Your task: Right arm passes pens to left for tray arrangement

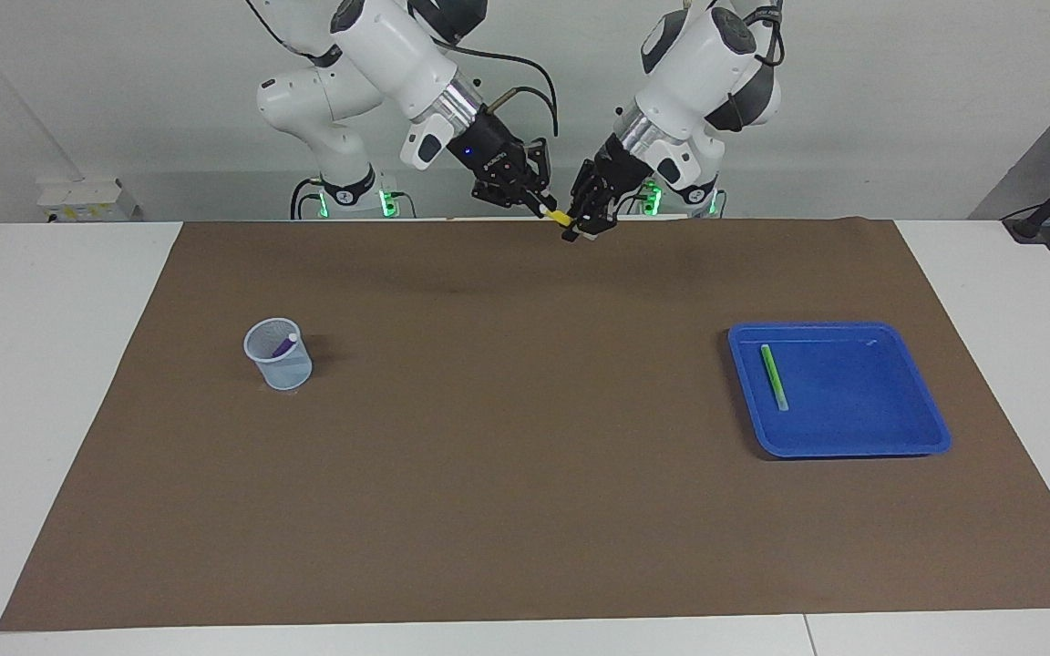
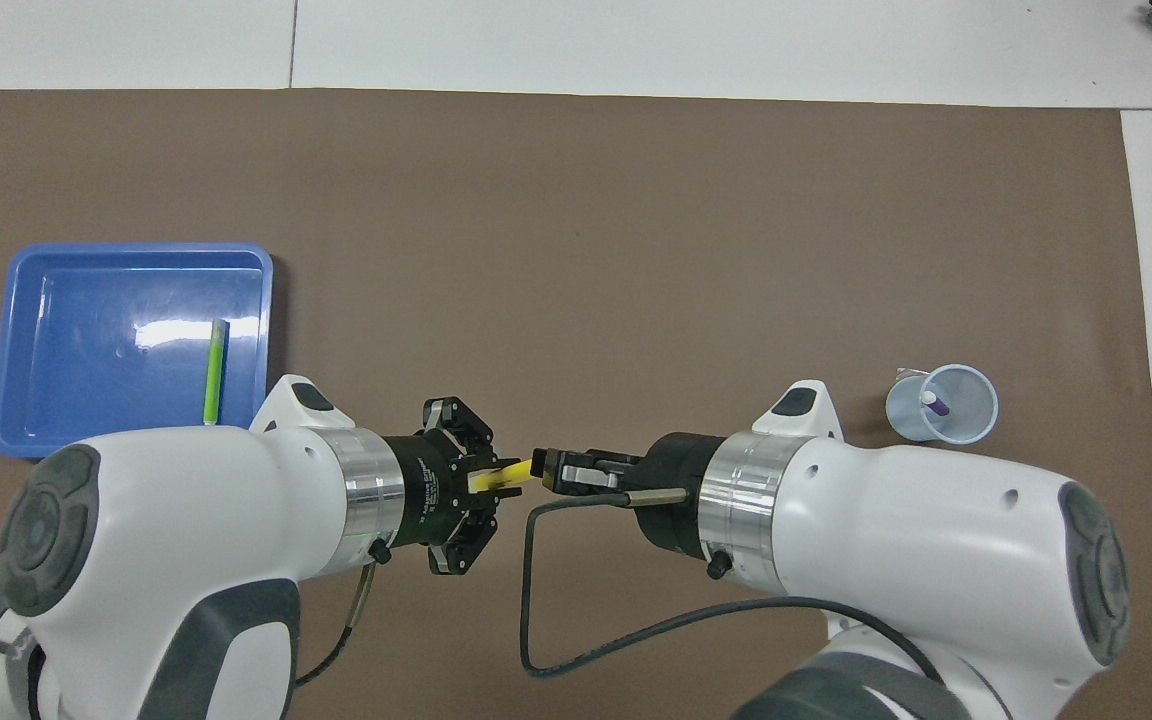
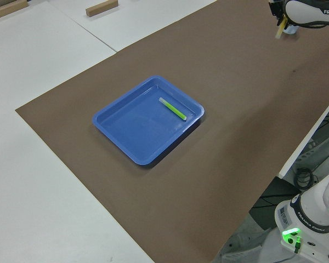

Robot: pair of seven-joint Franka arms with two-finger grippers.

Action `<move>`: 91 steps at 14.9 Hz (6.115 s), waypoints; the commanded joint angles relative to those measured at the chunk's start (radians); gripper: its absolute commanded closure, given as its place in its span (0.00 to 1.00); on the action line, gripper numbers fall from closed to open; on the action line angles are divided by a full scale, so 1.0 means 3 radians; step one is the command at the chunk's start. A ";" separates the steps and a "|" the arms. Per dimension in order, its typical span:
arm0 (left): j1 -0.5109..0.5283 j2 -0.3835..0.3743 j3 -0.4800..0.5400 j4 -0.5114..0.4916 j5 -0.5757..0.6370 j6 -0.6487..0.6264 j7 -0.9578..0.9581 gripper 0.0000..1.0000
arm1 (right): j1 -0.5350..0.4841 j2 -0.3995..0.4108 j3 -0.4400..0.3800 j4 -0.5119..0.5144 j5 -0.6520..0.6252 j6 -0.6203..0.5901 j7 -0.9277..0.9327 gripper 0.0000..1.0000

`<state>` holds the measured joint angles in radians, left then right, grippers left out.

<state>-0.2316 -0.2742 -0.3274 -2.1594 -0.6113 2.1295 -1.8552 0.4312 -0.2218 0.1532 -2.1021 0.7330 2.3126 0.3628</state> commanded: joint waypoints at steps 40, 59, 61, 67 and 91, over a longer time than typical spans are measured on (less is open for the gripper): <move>0.1927 0.0320 0.0038 0.0014 0.1945 -0.0820 0.6378 1.00 | -0.1738 0.0034 -0.0005 -0.0279 -0.2336 -0.1113 -0.4992 0.14; 0.2142 0.1639 0.0053 0.0039 0.2467 0.0622 0.6521 1.00 | -0.1836 0.0719 0.0001 -0.0254 -0.2709 -0.0509 -0.4328 0.38; 0.2142 0.1691 0.0064 0.0039 0.2523 0.0689 0.6521 1.00 | -0.1852 0.0750 0.0001 -0.0254 -0.2709 -0.0509 -0.4349 0.39; 0.2137 0.1799 0.0069 0.0070 0.2600 0.0863 0.6424 1.00 | -0.1857 0.0755 0.0001 -0.0264 -0.2709 -0.0509 -0.4466 0.44; 0.1969 0.1487 -0.0003 0.0729 0.1768 -0.0394 0.5918 0.00 | -0.1944 0.0801 0.0001 -0.0259 -0.2714 -0.0519 -0.4625 0.54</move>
<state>0.3681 0.2071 -0.3360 -1.9637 -0.0044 2.0705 -0.0673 -0.1407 0.0071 0.1443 -2.1831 -0.0611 2.1442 -1.0183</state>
